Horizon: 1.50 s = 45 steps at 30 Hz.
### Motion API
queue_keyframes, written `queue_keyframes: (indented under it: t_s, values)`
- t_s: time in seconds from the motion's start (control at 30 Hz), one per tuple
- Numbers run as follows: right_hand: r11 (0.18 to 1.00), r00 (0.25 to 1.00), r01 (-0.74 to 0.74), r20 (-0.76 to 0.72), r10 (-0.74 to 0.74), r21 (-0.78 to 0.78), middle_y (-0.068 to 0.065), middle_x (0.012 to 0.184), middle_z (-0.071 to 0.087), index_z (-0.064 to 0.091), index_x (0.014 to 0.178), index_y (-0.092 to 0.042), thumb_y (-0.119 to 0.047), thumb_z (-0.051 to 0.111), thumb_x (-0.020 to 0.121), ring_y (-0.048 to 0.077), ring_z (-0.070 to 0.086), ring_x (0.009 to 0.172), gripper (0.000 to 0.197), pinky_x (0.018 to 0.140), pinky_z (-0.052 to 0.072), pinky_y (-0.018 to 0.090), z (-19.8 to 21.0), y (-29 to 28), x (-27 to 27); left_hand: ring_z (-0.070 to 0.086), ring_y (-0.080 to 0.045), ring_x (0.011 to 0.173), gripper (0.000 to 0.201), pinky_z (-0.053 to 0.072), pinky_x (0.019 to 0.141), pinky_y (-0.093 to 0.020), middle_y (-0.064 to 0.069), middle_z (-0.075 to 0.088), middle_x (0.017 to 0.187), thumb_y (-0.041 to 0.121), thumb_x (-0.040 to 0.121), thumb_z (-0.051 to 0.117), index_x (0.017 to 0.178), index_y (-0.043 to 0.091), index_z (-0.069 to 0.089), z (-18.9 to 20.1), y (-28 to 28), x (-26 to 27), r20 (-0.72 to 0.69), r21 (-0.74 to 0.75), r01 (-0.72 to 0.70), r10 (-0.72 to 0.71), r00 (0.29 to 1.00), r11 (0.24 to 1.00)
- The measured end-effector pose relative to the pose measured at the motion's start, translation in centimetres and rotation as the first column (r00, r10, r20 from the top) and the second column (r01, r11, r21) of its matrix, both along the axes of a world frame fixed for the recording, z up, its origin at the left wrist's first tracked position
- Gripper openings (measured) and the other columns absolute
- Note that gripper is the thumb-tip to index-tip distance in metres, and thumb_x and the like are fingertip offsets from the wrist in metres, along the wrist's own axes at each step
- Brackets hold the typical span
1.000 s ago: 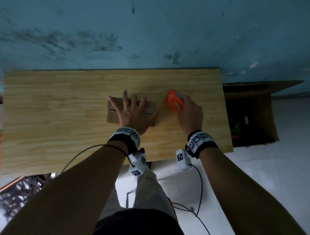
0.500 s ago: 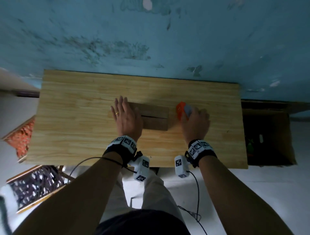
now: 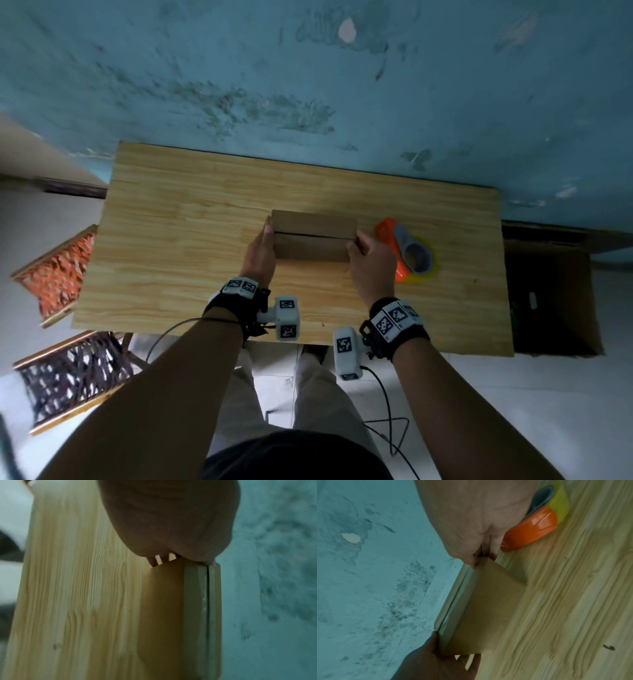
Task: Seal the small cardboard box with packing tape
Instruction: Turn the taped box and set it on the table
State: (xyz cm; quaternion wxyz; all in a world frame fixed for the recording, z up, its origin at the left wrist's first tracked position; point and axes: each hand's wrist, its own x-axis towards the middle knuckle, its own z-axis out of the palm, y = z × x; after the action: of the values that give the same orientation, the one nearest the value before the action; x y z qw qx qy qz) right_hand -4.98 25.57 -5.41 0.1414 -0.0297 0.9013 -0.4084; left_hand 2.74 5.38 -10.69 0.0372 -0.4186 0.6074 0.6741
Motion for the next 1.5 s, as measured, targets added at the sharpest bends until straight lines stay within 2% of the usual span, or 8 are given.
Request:
queue_keyframes:
  t_s: [0.07, 0.17, 0.33, 0.5, 0.77, 1.1, 1.23, 1.5]
  values:
    - [1.0, 1.0, 0.017, -0.006, -0.017, 0.018, 0.014, 0.139, 0.074, 0.063, 0.148, -0.001, -0.014, 0.067, 0.107, 0.018, 0.071, 0.122, 0.043, 0.086, 0.048, 0.0, -0.4, -0.1, 0.2, 0.031, -0.023, 0.159, 0.072, 0.02, 0.133, -0.049, 0.002, 0.035, 0.171, 0.065, 0.101, 0.039, 0.166, 0.035, 0.034, 0.2, 0.4, -0.3, -0.003, 0.171, -0.052, 0.053, 0.999, 0.984]
    - [0.999, 0.999, 0.026, -0.02, -0.026, 0.026, 0.014, 0.139, 0.073, 0.061, 0.148, 0.0, -0.011, 0.066, 0.107, 0.012, 0.069, 0.115, 0.043, 0.071, 0.038, -0.011, -0.4, -0.1, 0.2, 0.021, -0.028, 0.163, 0.057, 0.011, 0.133, -0.054, -0.001, 0.022, 0.177, 0.047, 0.113, 0.031, 0.168, 0.04, 0.022, 1.8, 1.3, -0.7, -0.005, 0.272, -0.157, 0.164, 0.986, 0.949]
    - [0.998, 0.997, 0.042, -0.062, -0.039, 0.053, 0.012, 0.136, 0.076, 0.063, 0.148, -0.002, -0.013, 0.066, 0.107, 0.024, 0.075, 0.117, 0.042, 0.076, 0.048, 0.001, -0.3, -1.0, -0.6, 0.017, -0.035, 0.164, 0.061, 0.013, 0.133, -0.054, -0.008, 0.016, 0.178, 0.052, 0.112, 0.016, 0.17, 0.037, 0.003, 2.0, 0.9, -1.0, 0.018, 0.094, 0.014, -0.016, 1.0, 0.995]
    - [0.998, 0.998, 0.062, -0.034, -0.062, 0.007, 0.013, 0.134, 0.076, 0.067, 0.143, -0.001, -0.013, 0.071, 0.104, 0.025, 0.073, 0.124, 0.041, 0.094, 0.051, 0.02, -0.1, -2.3, -0.9, 0.062, -0.038, 0.134, 0.053, 0.052, 0.11, -0.049, -0.016, 0.067, 0.145, 0.048, 0.112, 0.041, 0.147, 0.015, 0.064, 2.8, 0.3, -1.1, 0.115, -0.465, -0.075, 0.144, 0.983, 0.882]
    - [0.991, 0.993, 0.119, -0.028, -0.117, 0.063, 0.01, 0.104, 0.084, 0.082, 0.122, -0.006, -0.02, 0.073, 0.103, 0.023, 0.077, 0.089, 0.025, 0.074, 0.056, 0.029, 0.0, -4.4, -2.0, 0.068, -0.009, 0.119, 0.034, 0.04, 0.077, 0.011, -0.004, 0.072, 0.137, 0.015, 0.105, 0.064, 0.138, 0.01, 0.07, 3.0, -2.0, -0.1, -0.065, -0.497, -0.111, 0.09, 0.994, 0.861]
    - [0.977, 0.976, 0.214, 0.049, -0.214, 0.013, 0.011, 0.116, 0.083, 0.08, 0.125, -0.005, -0.018, 0.078, 0.099, 0.014, 0.07, 0.092, 0.029, 0.07, 0.048, 0.017, -0.2, -6.0, -4.6, 0.066, -0.005, 0.074, 0.028, 0.05, 0.057, -0.01, -0.003, 0.08, 0.12, 0.022, 0.102, 0.07, 0.127, 0.015, 0.079, 3.1, -3.3, -2.5, 0.022, -0.409, -0.163, 0.189, 0.982, 0.898]
    - [0.974, 0.974, 0.222, 0.041, -0.223, 0.036, 0.01, 0.112, 0.083, 0.081, 0.124, -0.006, -0.02, 0.078, 0.099, 0.013, 0.069, 0.087, 0.029, 0.059, 0.041, 0.008, -0.1, -5.9, -4.4, 0.071, -0.012, 0.083, 0.028, 0.052, 0.067, -0.018, -0.006, 0.081, 0.113, 0.028, 0.101, 0.072, 0.124, 0.014, 0.08, 3.6, -3.4, -2.1, 0.066, -0.384, -0.16, 0.199, 0.978, 0.909]
    - [0.977, 0.972, 0.207, 0.103, -0.211, 0.053, 0.014, 0.107, 0.084, 0.083, 0.118, -0.004, -0.029, 0.08, 0.098, 0.016, 0.063, 0.078, 0.032, 0.072, 0.047, 0.025, 1.4, -5.5, -4.5, 0.071, -0.035, 0.08, 0.034, 0.047, 0.066, -0.032, -0.017, 0.078, 0.091, 0.035, 0.104, 0.067, 0.11, 0.006, 0.084, 5.0, -4.4, -2.4, 0.234, -0.435, 0.062, 0.046, 0.971, 0.898]
